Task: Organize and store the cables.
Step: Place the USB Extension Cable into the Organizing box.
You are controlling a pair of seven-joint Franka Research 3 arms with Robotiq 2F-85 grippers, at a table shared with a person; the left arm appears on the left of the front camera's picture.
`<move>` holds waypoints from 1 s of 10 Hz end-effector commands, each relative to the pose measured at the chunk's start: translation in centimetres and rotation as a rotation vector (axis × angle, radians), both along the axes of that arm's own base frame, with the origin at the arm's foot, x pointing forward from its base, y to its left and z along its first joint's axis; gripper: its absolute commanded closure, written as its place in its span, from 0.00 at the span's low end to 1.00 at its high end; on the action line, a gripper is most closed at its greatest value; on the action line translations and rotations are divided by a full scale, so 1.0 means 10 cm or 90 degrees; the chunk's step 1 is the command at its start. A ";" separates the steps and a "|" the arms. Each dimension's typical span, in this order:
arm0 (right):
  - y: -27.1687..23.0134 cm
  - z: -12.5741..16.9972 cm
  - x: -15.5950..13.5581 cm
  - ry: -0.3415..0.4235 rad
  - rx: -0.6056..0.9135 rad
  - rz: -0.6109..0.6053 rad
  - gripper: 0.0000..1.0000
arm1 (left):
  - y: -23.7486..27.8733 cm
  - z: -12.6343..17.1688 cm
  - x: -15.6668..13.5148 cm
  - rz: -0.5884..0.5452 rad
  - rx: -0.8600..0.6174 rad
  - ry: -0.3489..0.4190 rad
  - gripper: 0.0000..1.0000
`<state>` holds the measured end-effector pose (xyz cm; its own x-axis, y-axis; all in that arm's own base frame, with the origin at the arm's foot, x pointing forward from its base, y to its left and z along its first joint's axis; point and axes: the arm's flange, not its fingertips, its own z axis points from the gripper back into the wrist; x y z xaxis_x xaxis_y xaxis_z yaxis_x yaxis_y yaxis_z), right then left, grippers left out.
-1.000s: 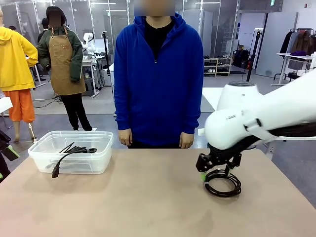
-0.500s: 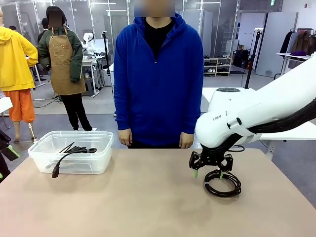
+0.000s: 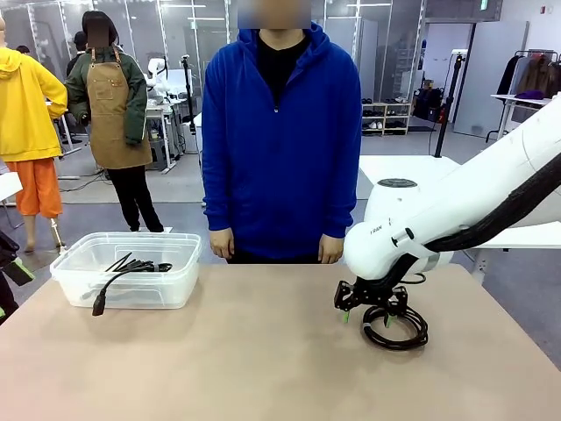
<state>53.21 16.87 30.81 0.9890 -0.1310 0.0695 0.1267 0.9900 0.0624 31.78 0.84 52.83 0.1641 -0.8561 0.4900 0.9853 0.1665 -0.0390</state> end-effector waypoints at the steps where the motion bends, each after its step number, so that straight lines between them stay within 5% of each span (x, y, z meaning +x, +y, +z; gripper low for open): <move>1: 0.06 0.00 0.07 -0.025 -0.016 -0.017 0.00 | -0.02 0.00 0.00 0.009 -0.002 0.002 0.00; 4: 0.08 -0.06 0.09 -0.011 -0.013 -0.007 0.00 | -0.02 0.00 0.00 0.009 -0.002 0.002 0.00; 7: 0.08 -0.07 0.10 -0.012 -0.022 -0.003 0.88 | -0.02 0.00 0.00 0.009 -0.002 0.002 0.00; 8: 0.10 -0.08 0.09 -0.011 -0.027 -0.003 1.00 | -0.02 0.00 0.00 0.009 -0.002 0.002 0.00; 10: 0.12 -0.09 0.09 -0.002 -0.032 -0.001 1.00 | -0.02 0.00 0.00 0.009 -0.002 0.002 0.00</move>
